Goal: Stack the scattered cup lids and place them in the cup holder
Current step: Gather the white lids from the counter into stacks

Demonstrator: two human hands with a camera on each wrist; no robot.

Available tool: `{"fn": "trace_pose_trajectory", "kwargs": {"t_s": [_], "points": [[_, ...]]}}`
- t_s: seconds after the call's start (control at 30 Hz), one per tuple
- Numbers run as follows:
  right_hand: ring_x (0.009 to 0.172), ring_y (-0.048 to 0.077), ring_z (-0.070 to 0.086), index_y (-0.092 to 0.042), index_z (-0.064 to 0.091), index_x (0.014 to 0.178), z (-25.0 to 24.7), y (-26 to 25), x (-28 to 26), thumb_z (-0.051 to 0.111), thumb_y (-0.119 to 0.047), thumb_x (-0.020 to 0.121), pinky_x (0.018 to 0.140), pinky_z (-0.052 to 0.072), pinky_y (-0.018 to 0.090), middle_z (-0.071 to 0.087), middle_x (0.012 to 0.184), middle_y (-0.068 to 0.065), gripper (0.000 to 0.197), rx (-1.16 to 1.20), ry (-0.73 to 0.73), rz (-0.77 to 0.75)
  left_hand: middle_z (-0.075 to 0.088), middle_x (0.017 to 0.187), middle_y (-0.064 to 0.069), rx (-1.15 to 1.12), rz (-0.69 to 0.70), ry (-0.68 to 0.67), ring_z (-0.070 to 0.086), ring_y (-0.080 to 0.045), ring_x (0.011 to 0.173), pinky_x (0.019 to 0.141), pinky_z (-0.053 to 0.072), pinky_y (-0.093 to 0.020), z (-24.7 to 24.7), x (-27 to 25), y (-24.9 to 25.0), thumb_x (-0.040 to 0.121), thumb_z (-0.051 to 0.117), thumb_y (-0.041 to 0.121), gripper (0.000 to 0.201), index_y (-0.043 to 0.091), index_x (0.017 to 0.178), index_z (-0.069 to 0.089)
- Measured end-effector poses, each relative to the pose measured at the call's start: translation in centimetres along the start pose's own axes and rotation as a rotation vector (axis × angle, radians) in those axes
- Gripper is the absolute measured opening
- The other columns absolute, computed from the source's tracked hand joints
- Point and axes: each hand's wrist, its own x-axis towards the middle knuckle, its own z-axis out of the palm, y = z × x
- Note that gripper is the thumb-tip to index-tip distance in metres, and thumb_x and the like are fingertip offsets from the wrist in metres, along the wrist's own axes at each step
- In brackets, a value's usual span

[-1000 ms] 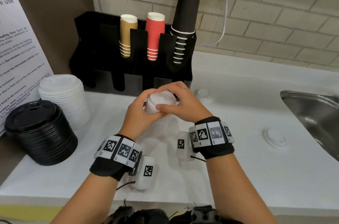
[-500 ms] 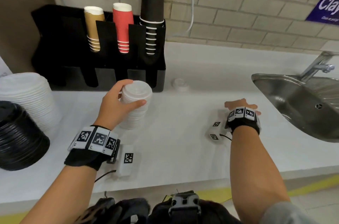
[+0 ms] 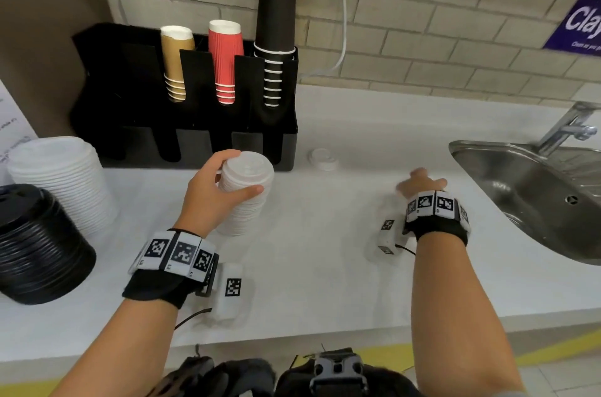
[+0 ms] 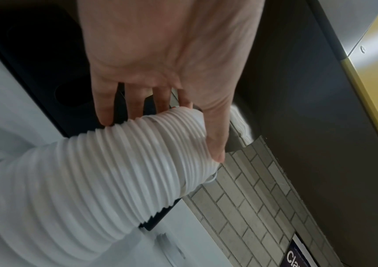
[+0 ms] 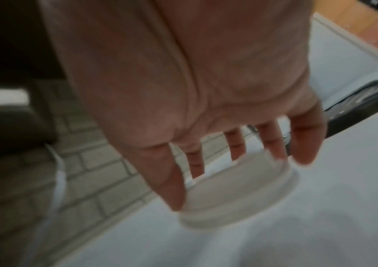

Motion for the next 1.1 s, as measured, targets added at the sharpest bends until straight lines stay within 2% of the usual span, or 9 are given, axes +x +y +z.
{"fn": "trace_pose_trajectory", "kwargs": {"t_s": [0.1, 0.2, 0.3, 0.43, 0.5, 0.63, 0.7, 0.87, 1.1], "points": [[0.114, 0.037, 0.052, -0.026, 0.036, 0.138, -0.9, -4.1, -2.6, 0.058, -0.034, 0.091, 0.096, 0.045, 0.043, 0.034, 0.139, 0.016, 0.053, 0.419, -0.159, -0.287, 0.054, 0.111, 0.026, 0.002, 0.013, -0.011, 0.05, 0.003, 0.1, 0.079, 0.038, -0.011, -0.2, -0.1, 0.1, 0.069, 0.086, 0.022, 0.059, 0.029, 0.118, 0.055], [0.105, 0.025, 0.059, -0.031, 0.049, 0.124, -0.2, -7.6, -6.4, 0.068, -0.026, 0.083, 0.086, 0.055, 0.037, 0.051, 0.116, 0.004, 0.045, 0.656, -0.38, -0.574, 0.054, 0.111, 0.028, -0.016, 0.008, -0.008, 0.049, 0.008, 0.1, 0.079, 0.038, -0.01, -0.3, -0.1, 0.0, 0.069, 0.087, 0.021, 0.059, 0.029, 0.118, 0.055], [0.097, 0.014, 0.06, -0.037, 0.058, 0.11, 1.0, -10.7, -9.0, 0.072, -0.021, 0.079, 0.072, 0.054, 0.026, 0.055, 0.103, -0.008, 0.037, 0.673, -0.455, -0.806, 0.055, 0.113, 0.024, -0.028, 0.005, -0.003, 0.05, 0.008, 0.101, 0.079, 0.038, -0.008, -0.4, -0.1, -0.1, 0.069, 0.087, 0.023, 0.059, 0.03, 0.118, 0.055], [0.089, 0.011, 0.062, -0.031, 0.058, 0.114, 1.6, -13.5, -11.0, 0.073, -0.016, 0.079, 0.071, 0.051, 0.02, 0.059, 0.109, -0.005, 0.041, 0.565, -0.469, -0.989, 0.058, 0.118, 0.018, -0.037, 0.003, -0.005, 0.051, 0.01, 0.101, 0.076, 0.038, -0.003, -0.6, 0.0, -0.2, 0.069, 0.087, 0.025, 0.064, 0.031, 0.123, 0.053], [0.088, 0.003, 0.057, -0.028, 0.058, 0.116, 1.7, -14.5, -11.5, 0.073, -0.014, 0.079, 0.073, 0.047, 0.015, 0.059, 0.109, -0.005, 0.043, 0.475, -0.434, -1.052, 0.055, 0.115, 0.021, -0.059, -0.022, 0.003, 0.051, 0.01, 0.1, 0.075, 0.039, -0.005, -0.7, 0.0, -0.2, 0.067, 0.088, 0.026, 0.08, 0.032, 0.134, 0.044], [0.097, 0.008, 0.054, -0.027, 0.06, 0.119, 1.7, -16.0, -12.1, 0.072, -0.017, 0.079, 0.087, 0.048, 0.026, 0.058, 0.114, -0.002, 0.043, 0.327, -0.372, -1.099, 0.048, 0.11, 0.024, -0.105, -0.074, 0.017, 0.049, 0.009, 0.097, 0.075, 0.037, -0.012, -0.8, 0.0, -0.4, 0.063, 0.09, 0.025, 0.104, 0.031, 0.144, 0.026], [0.097, 0.006, 0.052, -0.025, 0.062, 0.119, 1.9, -16.5, -12.4, 0.072, -0.018, 0.079, 0.087, 0.046, 0.023, 0.058, 0.112, -0.005, 0.043, 0.269, -0.356, -1.122, 0.048, 0.11, 0.023, -0.109, -0.081, 0.013, 0.049, 0.01, 0.095, 0.074, 0.038, -0.011, -0.8, 0.1, -0.4, 0.062, 0.091, 0.026, 0.108, 0.031, 0.145, 0.023], [0.107, 0.006, 0.051, -0.023, 0.064, 0.118, 2.2, -17.4, -12.9, 0.072, -0.018, 0.078, 0.093, 0.043, 0.024, 0.06, 0.118, -0.007, 0.04, 0.16, -0.341, -1.153, 0.046, 0.104, 0.031, -0.09, -0.093, -0.002, 0.049, 0.018, 0.087, 0.065, 0.039, -0.004, -1.0, 0.3, -0.4, 0.062, 0.091, 0.027, 0.109, 0.031, 0.146, 0.022], [0.101, 0.006, 0.049, -0.022, 0.066, 0.112, 2.5, -17.6, -12.8, 0.075, -0.015, 0.075, 0.081, 0.038, 0.016, 0.059, 0.109, -0.01, 0.039, 0.127, -0.293, -1.195, 0.051, 0.108, 0.029, -0.111, -0.057, -0.048, 0.052, 0.014, 0.094, 0.07, 0.041, -0.008, -1.3, 0.4, -0.4, 0.063, 0.09, 0.029, 0.089, 0.039, 0.135, 0.038]]}}
